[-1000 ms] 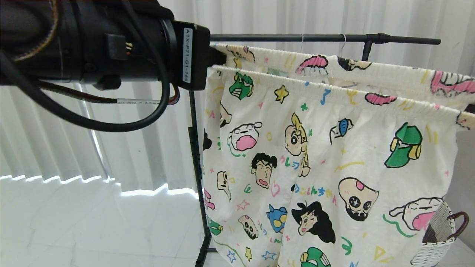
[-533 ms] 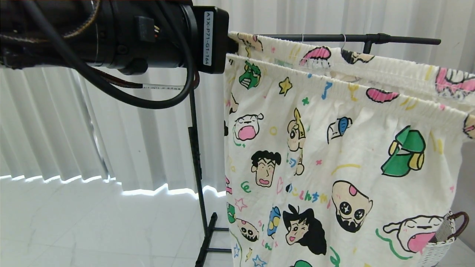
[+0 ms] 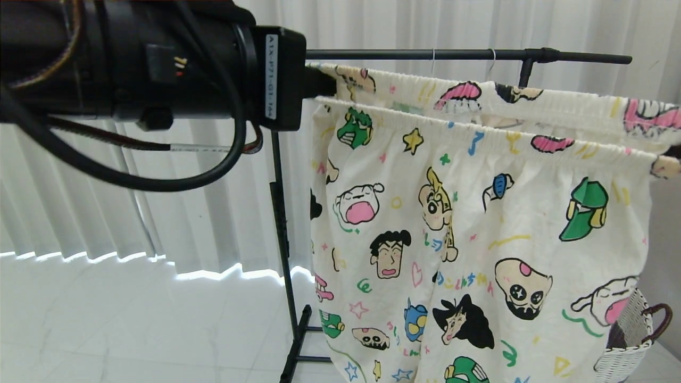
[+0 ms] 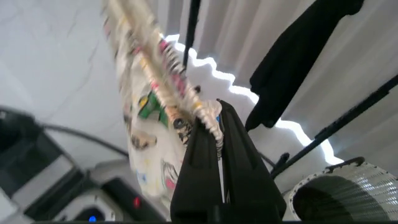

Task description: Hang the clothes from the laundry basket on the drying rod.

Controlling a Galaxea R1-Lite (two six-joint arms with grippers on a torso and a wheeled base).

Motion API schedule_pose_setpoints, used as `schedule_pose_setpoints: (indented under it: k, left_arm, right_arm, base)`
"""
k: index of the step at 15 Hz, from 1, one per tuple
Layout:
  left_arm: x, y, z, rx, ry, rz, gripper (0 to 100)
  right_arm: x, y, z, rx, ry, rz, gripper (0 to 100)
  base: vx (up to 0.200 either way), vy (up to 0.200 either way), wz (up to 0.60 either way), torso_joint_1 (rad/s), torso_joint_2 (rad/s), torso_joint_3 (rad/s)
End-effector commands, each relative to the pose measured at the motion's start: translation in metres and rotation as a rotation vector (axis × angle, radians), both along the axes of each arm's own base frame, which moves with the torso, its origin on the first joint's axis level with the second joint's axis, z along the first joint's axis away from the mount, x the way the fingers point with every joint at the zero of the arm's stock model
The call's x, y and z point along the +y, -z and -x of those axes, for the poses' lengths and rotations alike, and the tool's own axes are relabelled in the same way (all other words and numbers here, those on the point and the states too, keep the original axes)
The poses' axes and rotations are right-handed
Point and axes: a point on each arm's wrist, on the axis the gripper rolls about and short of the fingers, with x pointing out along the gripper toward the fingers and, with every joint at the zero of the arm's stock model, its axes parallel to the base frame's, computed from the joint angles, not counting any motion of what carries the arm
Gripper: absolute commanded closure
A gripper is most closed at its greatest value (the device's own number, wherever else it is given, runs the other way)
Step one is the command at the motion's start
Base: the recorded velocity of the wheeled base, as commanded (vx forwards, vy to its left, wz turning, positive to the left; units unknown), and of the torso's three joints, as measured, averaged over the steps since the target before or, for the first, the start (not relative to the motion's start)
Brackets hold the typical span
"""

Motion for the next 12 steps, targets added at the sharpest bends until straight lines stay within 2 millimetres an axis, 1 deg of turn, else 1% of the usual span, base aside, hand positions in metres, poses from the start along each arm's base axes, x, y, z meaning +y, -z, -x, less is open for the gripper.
schedule_pose_setpoints:
  k: [1,3,5,6,7,8,10,12]
  left_arm:
    - [0.027,0.006,0.031,0.009,0.052,0.007,100]
    - [0.035,0.010,0.049,0.011,0.091,0.006,100]
    - [0.036,0.017,0.070,0.015,0.171,-0.002,100]
    - [0.036,0.018,0.075,0.015,0.194,-0.003,100]
    - [0.034,0.024,0.090,0.019,0.265,-0.013,100]
    - [0.033,0.025,0.096,0.017,0.293,-0.014,100]
    - [0.032,0.023,0.098,0.008,0.287,-0.016,100]
    - [0.032,0.023,0.100,0.004,0.290,-0.015,100]
  right_arm:
    - [0.012,0.010,-0.025,-0.012,0.104,-0.021,100]
    - [0.024,0.007,-0.045,-0.041,0.118,-0.086,100]
    - [0.041,0.003,-0.067,-0.079,0.084,-0.158,100]
    - [0.046,0.003,-0.073,-0.087,0.076,-0.171,100]
    - [0.062,0.003,-0.087,-0.111,0.062,-0.202,100]
    - [0.070,0.002,-0.094,-0.111,0.060,-0.204,100]
    - [0.081,-0.002,-0.104,-0.116,0.057,-0.210,100]
    - [0.087,-0.004,-0.109,-0.121,0.055,-0.216,100]
  base:
    - [0.000,0.000,0.00,0.000,0.00,0.000]
    - [0.000,0.000,0.00,0.000,0.00,0.000]
    - [0.000,0.000,0.00,0.000,0.00,0.000]
    - [0.000,0.000,0.00,0.000,0.00,0.000]
    - [0.000,0.000,0.00,0.000,0.00,0.000]
    - [0.000,0.000,0.00,0.000,0.00,0.000]
    - [0.000,0.000,0.00,0.000,0.00,0.000]
    - [0.000,0.000,0.00,0.000,0.00,0.000]
